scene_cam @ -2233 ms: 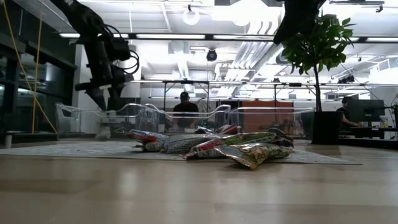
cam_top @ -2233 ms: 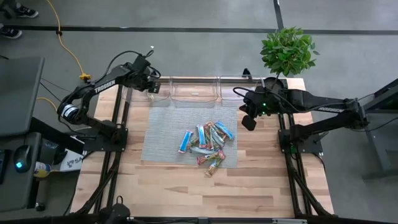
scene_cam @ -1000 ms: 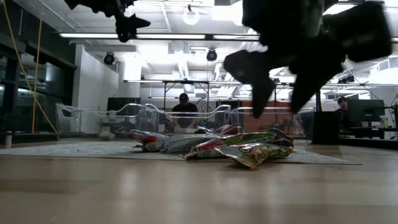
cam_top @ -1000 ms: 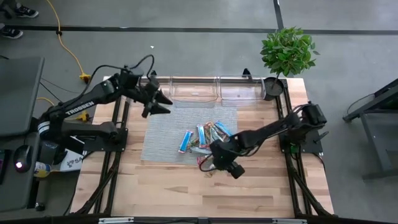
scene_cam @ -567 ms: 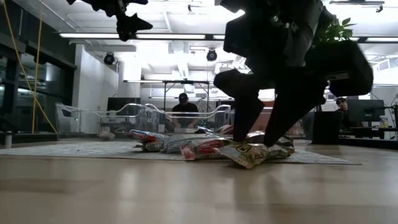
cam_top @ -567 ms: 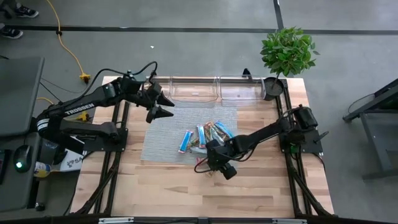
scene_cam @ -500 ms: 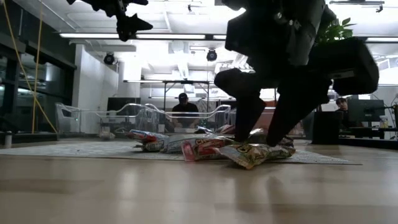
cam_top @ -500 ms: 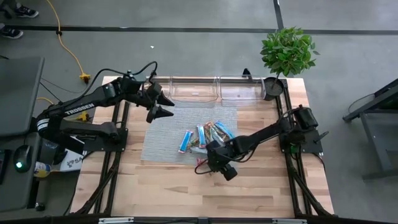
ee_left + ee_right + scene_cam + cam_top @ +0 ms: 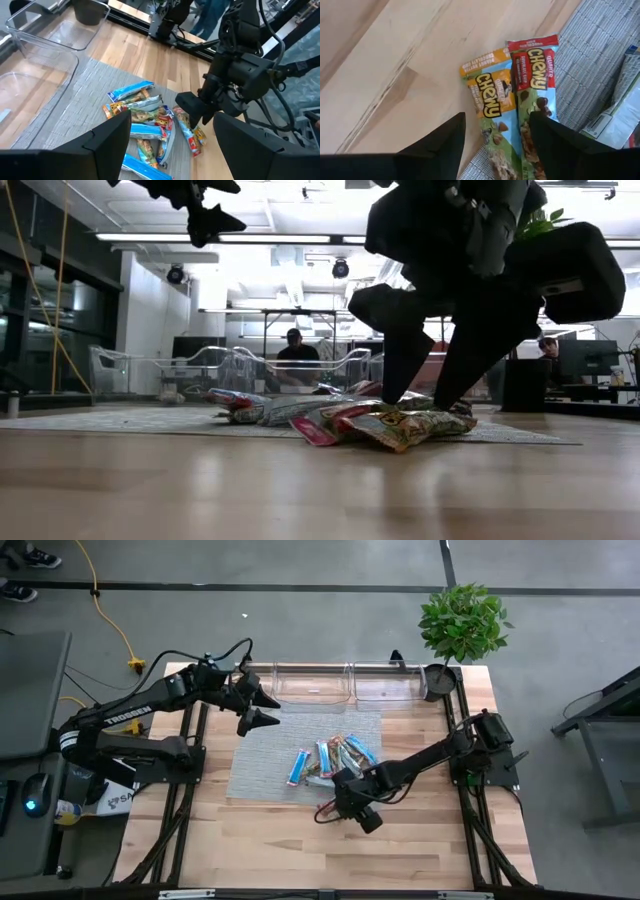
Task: Pick and place Granola Bars by type
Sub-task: Put the yellow granola bar into the left transparent bin
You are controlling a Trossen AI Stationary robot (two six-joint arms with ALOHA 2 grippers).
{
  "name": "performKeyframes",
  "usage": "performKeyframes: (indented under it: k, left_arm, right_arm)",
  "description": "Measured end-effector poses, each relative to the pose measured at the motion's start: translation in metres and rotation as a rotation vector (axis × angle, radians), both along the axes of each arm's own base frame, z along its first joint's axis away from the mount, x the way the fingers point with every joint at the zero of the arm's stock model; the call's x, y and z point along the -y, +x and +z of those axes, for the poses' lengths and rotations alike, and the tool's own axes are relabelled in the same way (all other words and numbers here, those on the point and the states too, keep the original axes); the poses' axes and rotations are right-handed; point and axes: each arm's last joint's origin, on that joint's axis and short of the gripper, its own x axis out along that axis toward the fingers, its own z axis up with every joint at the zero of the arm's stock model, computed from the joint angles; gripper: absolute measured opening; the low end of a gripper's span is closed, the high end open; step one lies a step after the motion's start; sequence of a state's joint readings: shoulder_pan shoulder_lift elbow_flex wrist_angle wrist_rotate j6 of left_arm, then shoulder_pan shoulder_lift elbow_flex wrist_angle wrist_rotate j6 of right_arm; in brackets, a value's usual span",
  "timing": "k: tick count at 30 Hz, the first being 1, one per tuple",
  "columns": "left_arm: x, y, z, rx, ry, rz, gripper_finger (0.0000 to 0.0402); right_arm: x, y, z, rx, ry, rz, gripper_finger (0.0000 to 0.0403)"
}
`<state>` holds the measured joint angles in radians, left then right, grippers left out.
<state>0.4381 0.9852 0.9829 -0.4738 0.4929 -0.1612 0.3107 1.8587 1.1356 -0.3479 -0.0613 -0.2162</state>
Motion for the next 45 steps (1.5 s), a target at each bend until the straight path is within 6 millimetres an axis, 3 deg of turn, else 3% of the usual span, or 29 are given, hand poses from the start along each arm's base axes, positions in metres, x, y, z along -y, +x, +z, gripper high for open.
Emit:
performKeyframes:
  k: [8, 16, 21, 45]
  left_arm:
    - [0.000, 0.000, 0.000, -0.002, 0.003, 0.007, 0.0279]
    - [0.000, 0.000, 0.000, -0.002, 0.001, 0.009, 0.0279]
    - [0.000, 0.000, 0.000, -0.002, 0.001, 0.009, 0.0279]
    - [0.000, 0.000, -0.001, -0.009, -0.001, 0.008, 0.0279]
  right_arm:
    - [-0.006, 0.012, 0.019, 0.062, 0.072, -0.013, 0.0207]
    - [-0.022, 0.003, 0.017, 0.012, 0.100, 0.033, 0.0207]
    - [-0.020, 0.004, 0.016, 0.037, 0.038, 0.015, 0.0206]
    - [-0.010, 0.014, -0.022, -0.054, -0.025, -0.072, 0.0207]
